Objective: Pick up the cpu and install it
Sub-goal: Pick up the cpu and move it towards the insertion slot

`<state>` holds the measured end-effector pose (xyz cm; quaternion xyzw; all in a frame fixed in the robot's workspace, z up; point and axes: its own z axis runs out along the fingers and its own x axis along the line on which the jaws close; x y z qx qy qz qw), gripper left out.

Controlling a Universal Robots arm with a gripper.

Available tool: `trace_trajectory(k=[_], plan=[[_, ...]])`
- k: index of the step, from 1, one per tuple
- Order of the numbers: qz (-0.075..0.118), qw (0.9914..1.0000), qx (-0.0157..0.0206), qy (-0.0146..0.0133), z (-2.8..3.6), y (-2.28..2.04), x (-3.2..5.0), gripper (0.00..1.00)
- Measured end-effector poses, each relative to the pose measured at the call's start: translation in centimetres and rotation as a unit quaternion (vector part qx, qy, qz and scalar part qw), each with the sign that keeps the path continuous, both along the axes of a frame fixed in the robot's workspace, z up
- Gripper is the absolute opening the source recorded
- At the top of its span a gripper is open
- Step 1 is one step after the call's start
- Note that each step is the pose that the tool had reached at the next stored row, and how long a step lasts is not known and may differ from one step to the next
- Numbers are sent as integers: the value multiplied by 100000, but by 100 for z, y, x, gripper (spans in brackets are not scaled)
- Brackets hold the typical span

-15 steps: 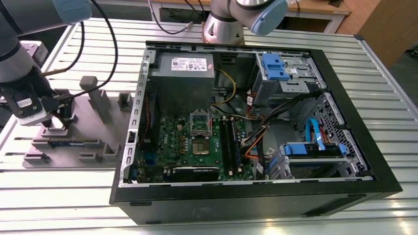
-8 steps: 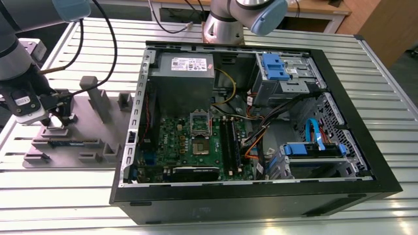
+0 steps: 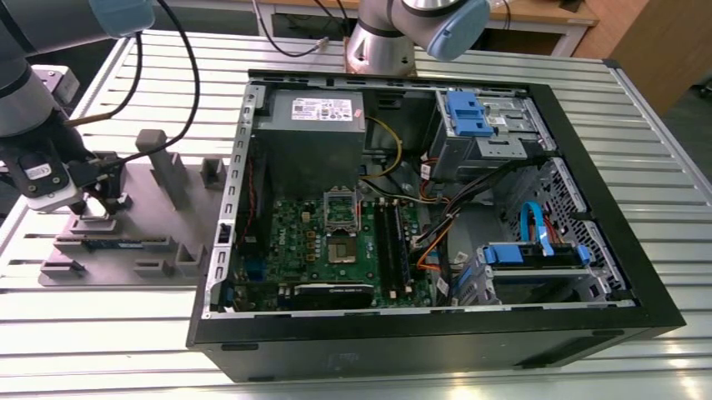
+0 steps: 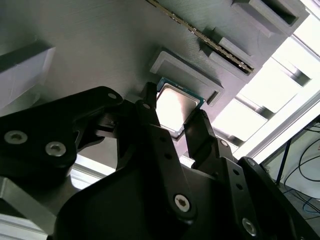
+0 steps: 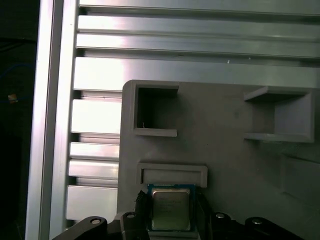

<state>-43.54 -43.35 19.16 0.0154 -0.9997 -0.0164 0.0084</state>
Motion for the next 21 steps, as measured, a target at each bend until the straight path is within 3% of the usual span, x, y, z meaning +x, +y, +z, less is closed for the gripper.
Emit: trace_trajectory(k=[6,21], plan=[[3,100000,5,-18,-59,0,-3,47],[1,100000,3,-34,-94,0,-6,47]])
